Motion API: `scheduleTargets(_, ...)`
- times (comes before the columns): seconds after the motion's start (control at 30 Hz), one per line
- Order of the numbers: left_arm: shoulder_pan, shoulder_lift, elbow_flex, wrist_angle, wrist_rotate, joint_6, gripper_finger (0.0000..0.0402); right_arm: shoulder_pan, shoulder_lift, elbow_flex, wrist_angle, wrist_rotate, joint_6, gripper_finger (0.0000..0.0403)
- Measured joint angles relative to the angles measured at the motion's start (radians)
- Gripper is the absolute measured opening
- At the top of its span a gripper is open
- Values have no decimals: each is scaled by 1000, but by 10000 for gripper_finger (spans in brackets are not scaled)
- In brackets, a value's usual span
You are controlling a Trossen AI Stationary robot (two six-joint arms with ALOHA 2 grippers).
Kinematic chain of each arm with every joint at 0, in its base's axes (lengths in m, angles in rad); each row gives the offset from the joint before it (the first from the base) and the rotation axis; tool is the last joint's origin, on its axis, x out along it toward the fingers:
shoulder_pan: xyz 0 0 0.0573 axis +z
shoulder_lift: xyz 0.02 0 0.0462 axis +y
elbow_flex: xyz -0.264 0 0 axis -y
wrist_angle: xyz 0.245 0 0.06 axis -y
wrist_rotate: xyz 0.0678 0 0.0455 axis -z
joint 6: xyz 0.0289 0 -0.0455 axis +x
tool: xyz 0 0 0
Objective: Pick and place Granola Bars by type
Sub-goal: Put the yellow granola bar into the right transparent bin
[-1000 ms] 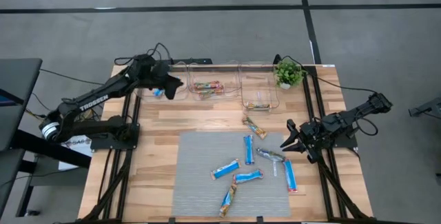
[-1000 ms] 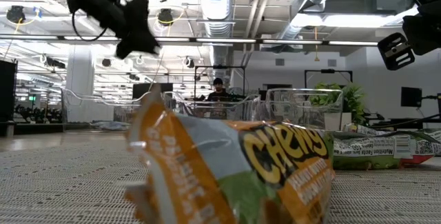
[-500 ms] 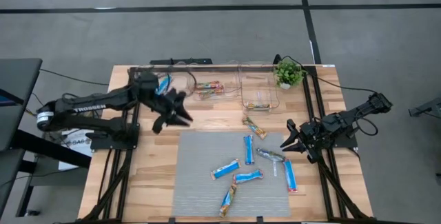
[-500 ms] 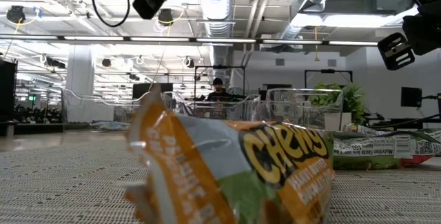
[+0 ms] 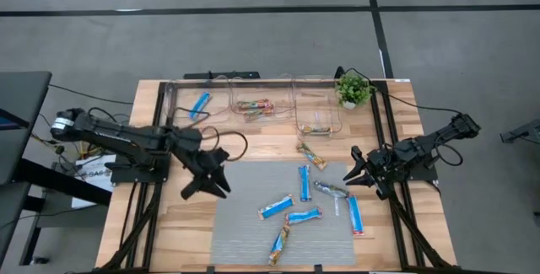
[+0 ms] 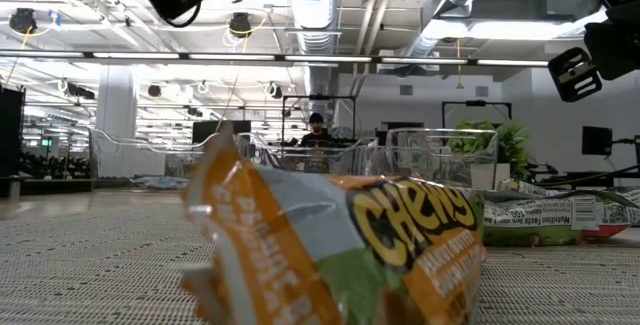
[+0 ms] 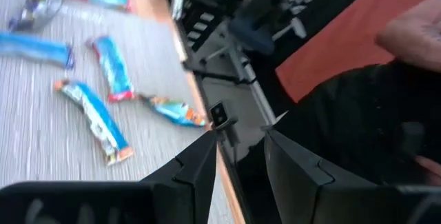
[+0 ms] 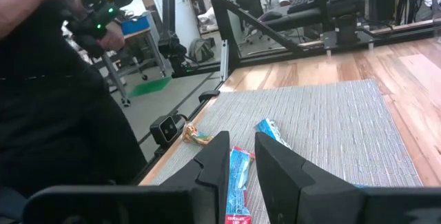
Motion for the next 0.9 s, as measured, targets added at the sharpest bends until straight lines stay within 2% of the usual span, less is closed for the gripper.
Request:
scheduleTargets(0.13,-64,79,0,23,-65,-66,116,0,0,0,0,0,0,62)
scheduleTargets(0.27,-114,183,2,102,-82,-127,116,0,0,0,0,0,0,62)
scheduleTargets(0.53,-159,411,125,93,-107,-121,116,0,0,0,0,0,0,62)
scheduleTargets(0.7,-158,528,248,-28,-156,-57,116,0,0,0,0,0,0,62)
scheduleTargets(0.9,-151,648,420,-187,-295,3,116,0,0,0,0,0,0,62)
